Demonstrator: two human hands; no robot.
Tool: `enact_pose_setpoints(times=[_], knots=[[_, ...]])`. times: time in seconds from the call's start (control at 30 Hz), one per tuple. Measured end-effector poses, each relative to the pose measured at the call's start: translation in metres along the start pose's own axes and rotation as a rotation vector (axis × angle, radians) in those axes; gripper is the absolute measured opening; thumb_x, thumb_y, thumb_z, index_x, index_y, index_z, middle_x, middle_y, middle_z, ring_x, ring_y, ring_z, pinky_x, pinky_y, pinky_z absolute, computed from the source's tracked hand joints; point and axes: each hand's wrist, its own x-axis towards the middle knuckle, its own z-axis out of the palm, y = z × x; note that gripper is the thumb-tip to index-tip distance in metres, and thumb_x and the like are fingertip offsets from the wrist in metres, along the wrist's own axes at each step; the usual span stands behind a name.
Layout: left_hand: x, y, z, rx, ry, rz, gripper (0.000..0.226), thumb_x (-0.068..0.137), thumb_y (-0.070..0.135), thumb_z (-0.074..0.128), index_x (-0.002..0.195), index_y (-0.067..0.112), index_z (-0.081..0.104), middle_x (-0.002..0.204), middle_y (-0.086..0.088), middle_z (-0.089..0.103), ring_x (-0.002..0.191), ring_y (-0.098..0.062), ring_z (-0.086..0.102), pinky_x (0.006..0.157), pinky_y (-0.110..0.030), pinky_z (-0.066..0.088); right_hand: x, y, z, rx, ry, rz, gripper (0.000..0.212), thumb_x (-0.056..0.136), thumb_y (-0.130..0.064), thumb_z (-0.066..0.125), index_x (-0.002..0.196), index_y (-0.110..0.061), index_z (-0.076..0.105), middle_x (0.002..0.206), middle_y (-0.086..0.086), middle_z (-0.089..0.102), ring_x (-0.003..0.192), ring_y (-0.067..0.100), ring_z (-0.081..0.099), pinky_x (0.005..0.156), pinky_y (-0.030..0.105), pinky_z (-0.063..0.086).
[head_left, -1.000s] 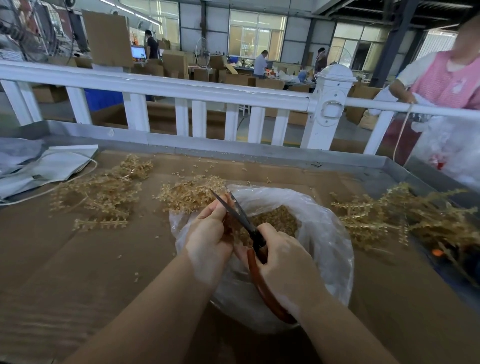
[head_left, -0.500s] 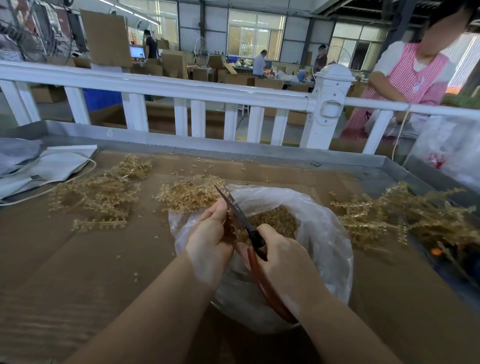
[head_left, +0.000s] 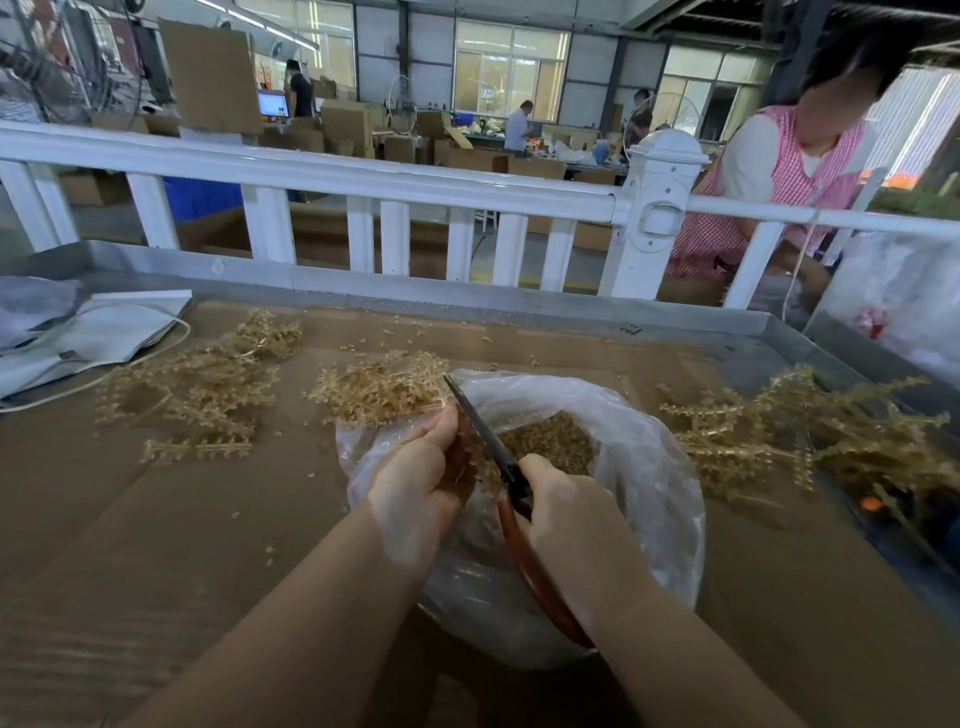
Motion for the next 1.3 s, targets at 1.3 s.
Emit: enact_pose_setpoints(times=[1.3], knots=[[-0.011, -0.002, -0.016, 0.1, -0.275, 0.24, 0.011, 0.095, 0.013, 0.048, 0.09, 0.012, 0.057, 0.081, -0.006, 0.072, 0.068, -0.016, 0.069, 0.059, -0.028, 0.057, 0.009, 0.016, -0.007, 0.288, 0.221, 0.21, 0.013, 0.087, -0.023, 0.069, 0.097, -0.023, 0.061, 0.079, -0.018, 0.059, 0.075, -0.006, 0.056, 0.065, 0.0, 0.04]])
